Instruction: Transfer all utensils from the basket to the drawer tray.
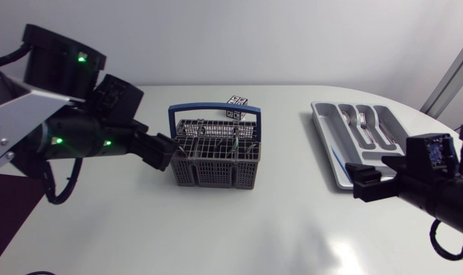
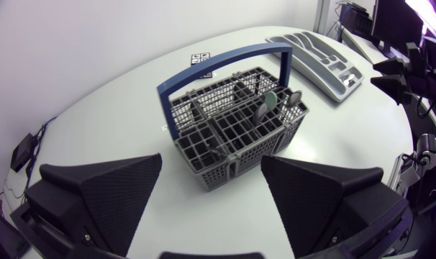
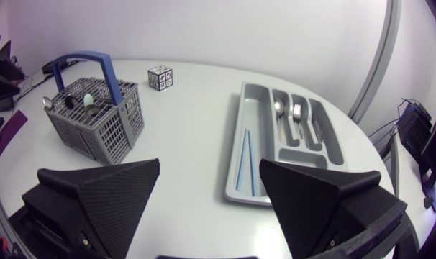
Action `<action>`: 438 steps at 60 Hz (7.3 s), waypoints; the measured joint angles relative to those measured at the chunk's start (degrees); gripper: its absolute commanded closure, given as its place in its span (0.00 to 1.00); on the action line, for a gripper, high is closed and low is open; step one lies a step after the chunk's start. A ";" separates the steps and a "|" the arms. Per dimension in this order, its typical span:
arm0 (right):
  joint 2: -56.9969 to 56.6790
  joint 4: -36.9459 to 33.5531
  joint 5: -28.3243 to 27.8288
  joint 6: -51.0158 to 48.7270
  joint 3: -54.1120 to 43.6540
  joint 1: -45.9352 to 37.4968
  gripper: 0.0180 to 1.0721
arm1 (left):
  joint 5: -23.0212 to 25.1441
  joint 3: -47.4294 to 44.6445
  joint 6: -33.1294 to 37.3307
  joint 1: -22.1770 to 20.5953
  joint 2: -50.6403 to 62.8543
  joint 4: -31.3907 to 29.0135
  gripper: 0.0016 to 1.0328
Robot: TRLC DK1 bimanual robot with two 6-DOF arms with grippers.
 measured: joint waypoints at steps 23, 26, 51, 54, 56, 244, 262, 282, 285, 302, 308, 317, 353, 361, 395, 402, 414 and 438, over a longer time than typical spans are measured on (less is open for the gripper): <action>12.52 -5.49 -14.25 -3.87 5.77 0.15 0.05 | -2.80 12.90 -0.07 -8.17 17.79 0.11 0.12; 13.73 -5.49 -14.27 -3.87 6.82 0.37 0.05 | -4.70 14.10 -0.07 -9.18 19.85 0.04 0.17; 17.14 -5.25 -14.32 -4.44 8.55 0.68 0.05 | -11.34 26.36 -0.94 -10.95 33.53 -6.58 0.43; 17.14 -5.25 -14.32 -4.57 8.55 0.68 0.05 | -11.67 27.15 -1.05 -10.95 34.12 -7.43 0.43; 17.14 -5.27 -14.32 -4.74 8.55 0.68 0.05 | -12.00 27.58 -1.16 -10.95 34.45 -7.98 0.44; 26.25 -2.78 -6.49 -8.92 22.53 31.17 0.50 | 21.53 39.69 -11.50 -10.43 27.34 -28.04 0.96; 26.56 -2.29 -6.29 -9.44 22.91 31.58 0.82 | 21.77 39.69 -11.50 -10.43 27.93 -28.15 0.96; 26.56 -2.34 -6.58 -9.90 22.91 32.33 0.93 | 21.75 39.69 -11.50 -10.43 27.93 -28.26 0.94; 26.56 -2.34 -6.58 -9.92 22.91 32.30 0.93 | 21.75 39.69 -11.50 -10.40 27.93 -28.57 0.85; 26.56 -2.49 -8.09 -10.97 22.91 32.96 0.93 | 23.47 41.88 -11.74 -8.15 27.93 -28.89 0.40; 26.56 -2.84 -8.90 -11.54 22.88 32.96 0.93 | 23.50 43.43 -11.78 -6.67 27.91 -28.85 0.38; 26.10 -4.50 -11.54 -14.21 22.45 31.15 0.93 | 23.50 45.31 -12.98 -2.64 27.32 -27.23 0.37; 27.04 -16.63 -27.28 -54.23 18.71 -10.29 0.93 | 21.24 35.43 -7.10 9.77 21.16 -26.25 0.37; 34.60 -19.34 -28.72 -66.93 20.48 -21.55 0.93 | 21.20 32.06 -6.45 10.49 20.59 -25.00 0.37; 56.24 -8.26 -20.61 -94.16 29.20 -38.51 0.93 | 18.67 25.83 -6.05 9.16 19.43 -22.29 0.37; 58.77 -5.11 -19.04 -95.67 29.22 -39.01 0.93 | 18.64 24.94 -6.05 8.85 19.02 -21.94 0.37; 60.30 -0.98 -18.05 -96.56 29.22 -39.17 0.53 | 17.00 24.44 -6.05 6.21 18.62 -20.57 0.37; 56.35 0.20 -17.44 -93.20 27.89 -39.85 0.29 | 11.37 23.96 -6.10 0.63 18.62 -18.10 0.37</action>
